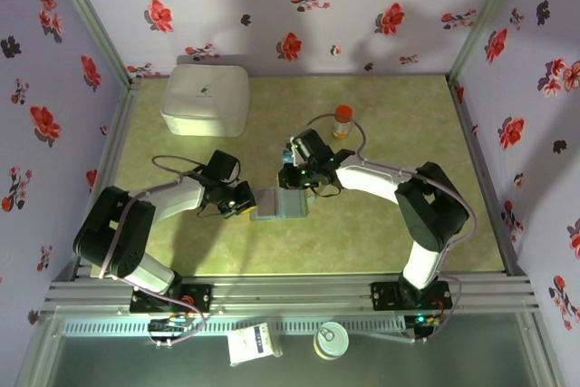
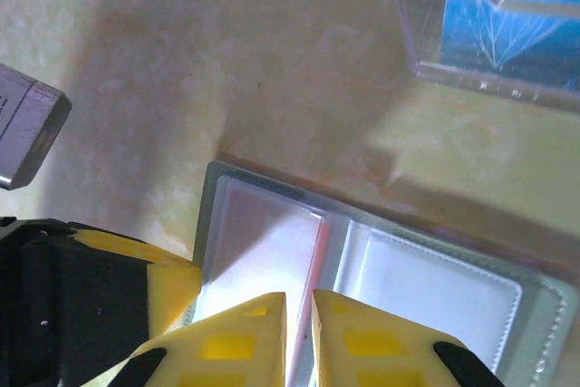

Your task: Take the credit cards out of the card holder

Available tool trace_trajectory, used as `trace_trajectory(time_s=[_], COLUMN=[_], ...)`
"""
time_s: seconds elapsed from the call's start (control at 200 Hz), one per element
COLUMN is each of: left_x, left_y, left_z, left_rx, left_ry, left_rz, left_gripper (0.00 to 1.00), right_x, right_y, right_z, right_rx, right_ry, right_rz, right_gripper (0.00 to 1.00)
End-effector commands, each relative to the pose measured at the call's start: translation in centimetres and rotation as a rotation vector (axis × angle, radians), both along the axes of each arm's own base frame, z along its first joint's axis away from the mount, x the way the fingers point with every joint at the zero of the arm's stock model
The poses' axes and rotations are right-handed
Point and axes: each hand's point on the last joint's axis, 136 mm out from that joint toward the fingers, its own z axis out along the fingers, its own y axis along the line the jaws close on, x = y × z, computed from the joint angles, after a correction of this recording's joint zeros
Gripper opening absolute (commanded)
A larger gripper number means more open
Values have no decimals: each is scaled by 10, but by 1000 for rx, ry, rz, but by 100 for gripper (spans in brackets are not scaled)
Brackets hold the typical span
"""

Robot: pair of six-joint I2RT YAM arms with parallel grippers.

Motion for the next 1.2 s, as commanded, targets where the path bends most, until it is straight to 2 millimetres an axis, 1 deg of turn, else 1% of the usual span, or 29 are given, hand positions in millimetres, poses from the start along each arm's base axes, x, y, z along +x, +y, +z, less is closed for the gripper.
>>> trace_trajectory(time_s=[0.0, 0.08, 0.235, 0.39, 0.565, 0.84, 0.995, 1.125, 1.2], left_x=[6, 6, 6, 4, 2, -1, -1, 0, 0], left_y=[1, 5, 6, 5, 6, 8, 8, 8, 8], left_z=[12, 11, 6, -2, -7, -12, -12, -11, -12], left_rx=[16, 39, 51, 54, 59, 71, 72, 72, 74], left_ry=[-49, -53, -43, -23, -11, 3, 2, 1, 3], left_rz=[8, 10, 2, -4, -11, -12, -12, -13, -13], left_gripper=[6, 6, 6, 6, 6, 6, 6, 5, 5], right_x=[-8, -13, -23, -29, -32, -34, -34, -35, -35], right_y=[12, 17, 27, 33, 36, 41, 45, 47, 47], right_z=[8, 4, -3, -8, -16, -26, -29, -31, -33], right_rx=[125, 160, 168, 163, 150, 139, 141, 142, 138], right_ry=[95, 126, 162, 184, 208, 240, 250, 257, 259], right_rz=[-81, -92, -82, -78, -89, -88, -82, -75, -76], right_gripper=[17, 20, 24, 26, 27, 27, 25, 21, 21])
